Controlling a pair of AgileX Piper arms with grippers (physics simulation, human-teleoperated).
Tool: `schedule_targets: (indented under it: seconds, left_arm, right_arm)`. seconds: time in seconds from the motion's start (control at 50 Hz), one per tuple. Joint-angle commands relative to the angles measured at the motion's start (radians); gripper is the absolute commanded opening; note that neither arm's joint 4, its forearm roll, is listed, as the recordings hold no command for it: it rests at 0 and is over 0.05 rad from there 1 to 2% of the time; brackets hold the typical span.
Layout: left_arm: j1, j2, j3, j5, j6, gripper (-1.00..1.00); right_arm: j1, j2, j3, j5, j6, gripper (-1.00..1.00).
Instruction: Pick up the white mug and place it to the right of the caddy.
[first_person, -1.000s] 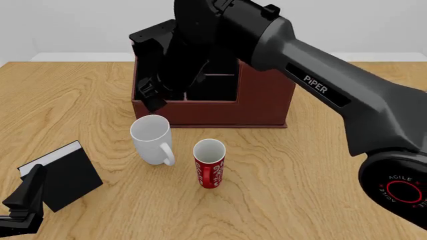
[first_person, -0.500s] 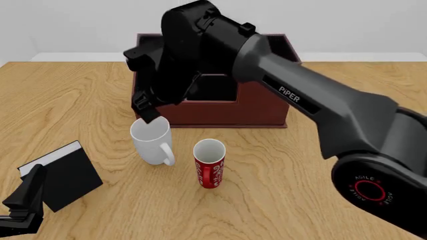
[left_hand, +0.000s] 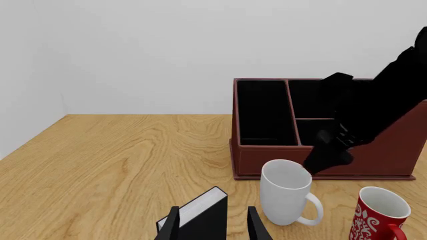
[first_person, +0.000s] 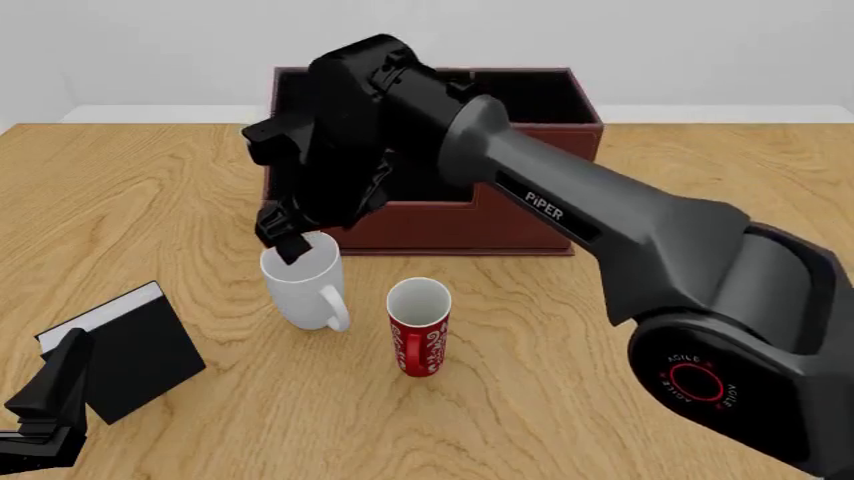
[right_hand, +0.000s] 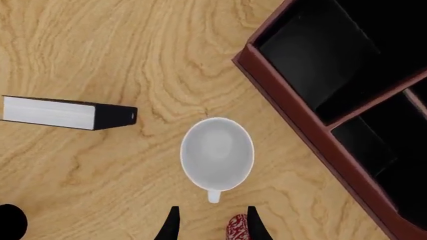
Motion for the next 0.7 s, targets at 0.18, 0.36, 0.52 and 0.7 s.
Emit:
schedule_targets:
  seconds: [0.18, 0.36, 0.52, 0.7]
  left_arm:
    - [0.0, 0.0, 0.0, 0.0, 0.0, 1.0]
    - [0.0, 0.0, 0.0, 0.0, 0.0, 1.0]
    - [0.0, 0.0, 0.0, 0.0, 0.0, 1.0]
    - [0.0, 0.0, 0.0, 0.0, 0.0, 1.0]
  right_arm:
    - [0.005, 0.016, 0.065, -0.049, 0.036, 1.0]
    - [-0.006, 0.005, 0.113, -0.072, 0.038, 1.0]
    - [-0.007, 0.01, 0.133, -0.085, 0.042, 1.0]
    - [-0.006, 0.021, 0.144, -0.091, 0.046, 1.0]
